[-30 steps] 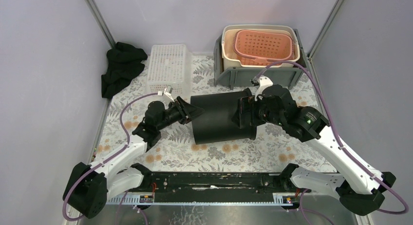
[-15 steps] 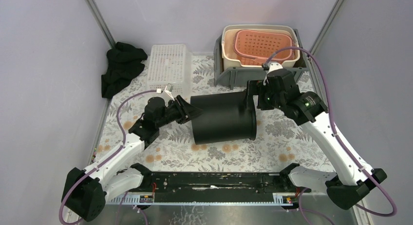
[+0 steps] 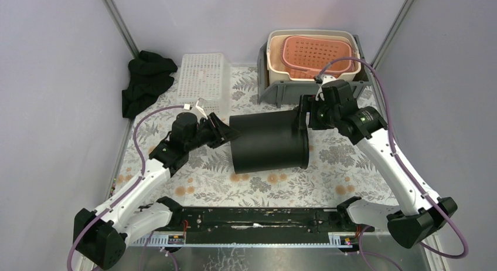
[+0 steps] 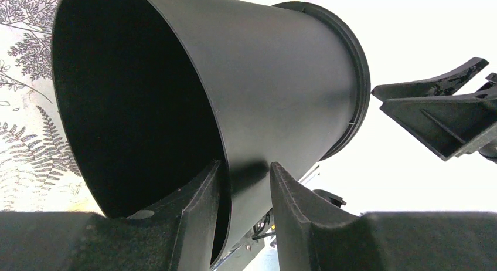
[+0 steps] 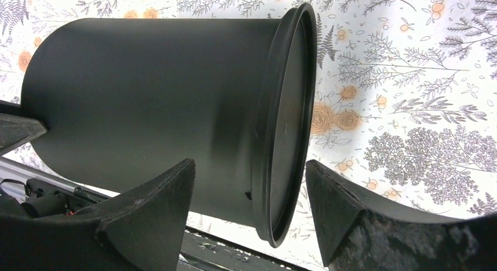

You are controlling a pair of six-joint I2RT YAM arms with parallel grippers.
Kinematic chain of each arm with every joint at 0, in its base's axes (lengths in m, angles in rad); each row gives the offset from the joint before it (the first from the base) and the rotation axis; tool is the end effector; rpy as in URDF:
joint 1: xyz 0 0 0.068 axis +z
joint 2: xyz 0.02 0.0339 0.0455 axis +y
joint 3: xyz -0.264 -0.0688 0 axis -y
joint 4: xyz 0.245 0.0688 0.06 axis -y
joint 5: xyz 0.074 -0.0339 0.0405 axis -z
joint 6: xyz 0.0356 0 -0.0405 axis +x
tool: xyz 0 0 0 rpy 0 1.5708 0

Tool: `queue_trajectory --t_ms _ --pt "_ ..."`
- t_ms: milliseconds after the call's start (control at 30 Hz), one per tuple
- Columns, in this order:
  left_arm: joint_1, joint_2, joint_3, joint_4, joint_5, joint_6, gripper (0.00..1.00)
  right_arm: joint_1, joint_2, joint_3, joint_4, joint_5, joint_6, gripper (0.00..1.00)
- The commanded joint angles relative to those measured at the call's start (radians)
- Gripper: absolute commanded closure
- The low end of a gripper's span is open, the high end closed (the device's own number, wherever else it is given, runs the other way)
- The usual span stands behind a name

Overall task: Turn the large container upside down
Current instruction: Turn the container upside down at the center of the board.

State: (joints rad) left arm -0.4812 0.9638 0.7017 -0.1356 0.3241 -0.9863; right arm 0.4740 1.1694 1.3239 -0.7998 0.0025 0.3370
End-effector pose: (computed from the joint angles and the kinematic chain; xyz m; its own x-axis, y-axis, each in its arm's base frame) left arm 0.1906 -0.1123 0.2831 -0.7724 -0.4885 -0.4059 0.0994 0.5382 -0.8370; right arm 0.2111 0.1082 0.3876 -0.6554 0.0354 -0.7545 -0.2522 0.9313 0.2627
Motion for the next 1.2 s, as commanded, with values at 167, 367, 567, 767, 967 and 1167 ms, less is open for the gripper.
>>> queue_trajectory --t_ms 167,367,567,767,967,1167 --pt "0.007 -0.012 0.048 -0.069 -0.030 0.041 0.57 -0.049 0.042 -0.039 0.089 -0.029 -0.033 0.27" --pt "0.006 -0.018 0.058 -0.087 -0.041 0.043 0.57 -0.071 0.054 -0.085 0.124 -0.053 -0.042 0.36" --pt "0.008 -0.018 0.068 -0.107 -0.053 0.046 0.57 -0.072 0.051 -0.128 0.167 -0.105 -0.042 0.42" --pt "0.006 -0.006 0.053 -0.103 -0.051 0.045 0.58 -0.072 0.062 -0.139 0.175 -0.134 -0.057 0.70" --pt "0.007 0.004 0.031 -0.087 -0.044 0.043 0.59 -0.072 0.059 -0.089 0.127 -0.120 -0.067 0.91" --pt "0.006 0.044 0.000 -0.023 -0.017 0.025 0.59 -0.072 0.034 0.012 0.050 -0.098 -0.072 0.94"
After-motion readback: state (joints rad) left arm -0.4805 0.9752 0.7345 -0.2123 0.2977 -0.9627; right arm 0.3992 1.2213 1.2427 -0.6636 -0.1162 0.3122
